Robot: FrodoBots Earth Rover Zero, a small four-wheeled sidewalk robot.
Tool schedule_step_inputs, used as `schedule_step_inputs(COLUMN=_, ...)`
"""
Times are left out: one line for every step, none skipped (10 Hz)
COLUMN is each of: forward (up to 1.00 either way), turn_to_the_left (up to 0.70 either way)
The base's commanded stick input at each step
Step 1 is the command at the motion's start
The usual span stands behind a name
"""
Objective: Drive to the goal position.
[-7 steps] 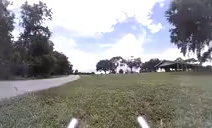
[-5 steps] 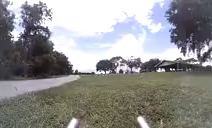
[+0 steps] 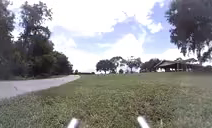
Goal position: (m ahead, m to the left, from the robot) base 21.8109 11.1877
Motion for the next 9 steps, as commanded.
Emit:
schedule_step_inputs(forward=0.70, turn_to_the_left=0.35)
schedule_step_inputs(forward=0.70, turn_to_the_left=0.35)
schedule_step_inputs(forward=0.70, turn_to_the_left=0.35)
schedule_step_inputs(forward=0.70, turn_to_the_left=0.35)
schedule_step_inputs(forward=0.70, turn_to_the_left=0.35)
schedule_step_inputs(forward=0.70, turn_to_the_left=0.35)
schedule_step_inputs(forward=0.70, turn_to_the_left=0.35)
schedule_step_inputs(forward=0.70, turn_to_the_left=0.35)
schedule_step_inputs(forward=0.70, turn_to_the_left=0.35)
